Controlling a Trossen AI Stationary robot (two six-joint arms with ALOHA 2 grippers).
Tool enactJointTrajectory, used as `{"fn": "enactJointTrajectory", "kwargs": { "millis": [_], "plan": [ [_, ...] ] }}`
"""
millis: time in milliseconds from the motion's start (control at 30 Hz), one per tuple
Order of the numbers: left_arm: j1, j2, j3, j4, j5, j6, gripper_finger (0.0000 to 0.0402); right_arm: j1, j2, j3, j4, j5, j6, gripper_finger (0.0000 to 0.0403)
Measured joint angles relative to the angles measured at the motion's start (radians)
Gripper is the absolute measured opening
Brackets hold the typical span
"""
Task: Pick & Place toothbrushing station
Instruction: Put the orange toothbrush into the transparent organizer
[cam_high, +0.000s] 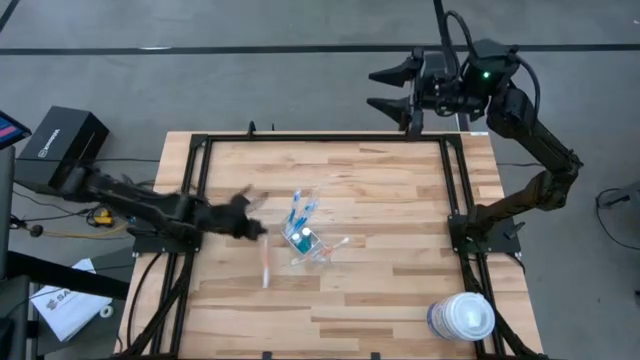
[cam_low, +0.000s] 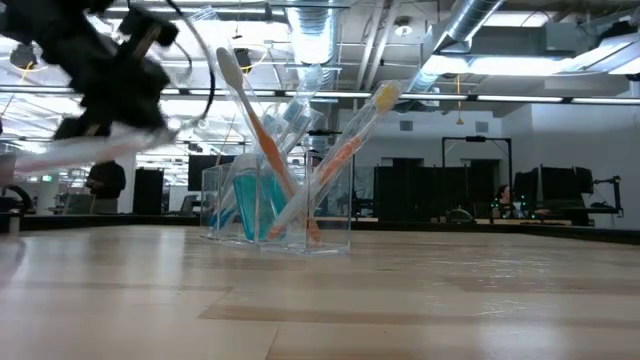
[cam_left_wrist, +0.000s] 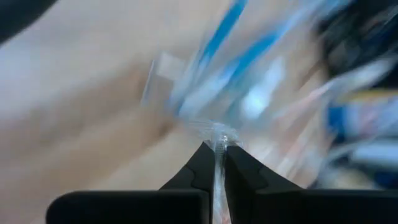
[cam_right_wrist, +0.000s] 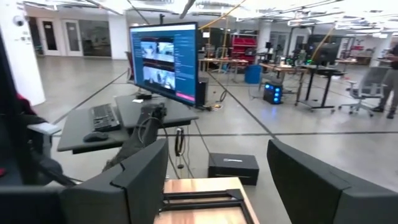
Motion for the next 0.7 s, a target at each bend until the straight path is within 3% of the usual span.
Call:
{"fn": "enactJointTrajectory", "kwargs": {
  "millis": [200,367,500,600,700],
  "plan": [
    [0.095,-0.282,0.000,0.046,-0.218,0.171,0.0007,-0.033,0.001,0.000,0.020,-0.001,0.036,0.0264],
    [0.178,-0.445,0.000,0.380,-0.328,0.502,0.0007,-0.059,0.014,0.000,0.047,-0.002,0.082,0.0264],
    [0.221,-0.463,0.006,0.750,-0.329,0.790,0.0007,-0.077,0.038,-0.002,0.041,-0.003,0.135,0.0264],
    [0.237,-0.419,0.066,0.800,-0.311,0.933,0.0007,-0.081,0.068,-0.001,0.069,-0.048,0.175,0.0264],
    [0.262,-0.328,0.162,0.803,-0.226,1.013,0.0007,-0.081,0.112,0.003,0.118,-0.128,0.263,0.0264]
  ]
}}
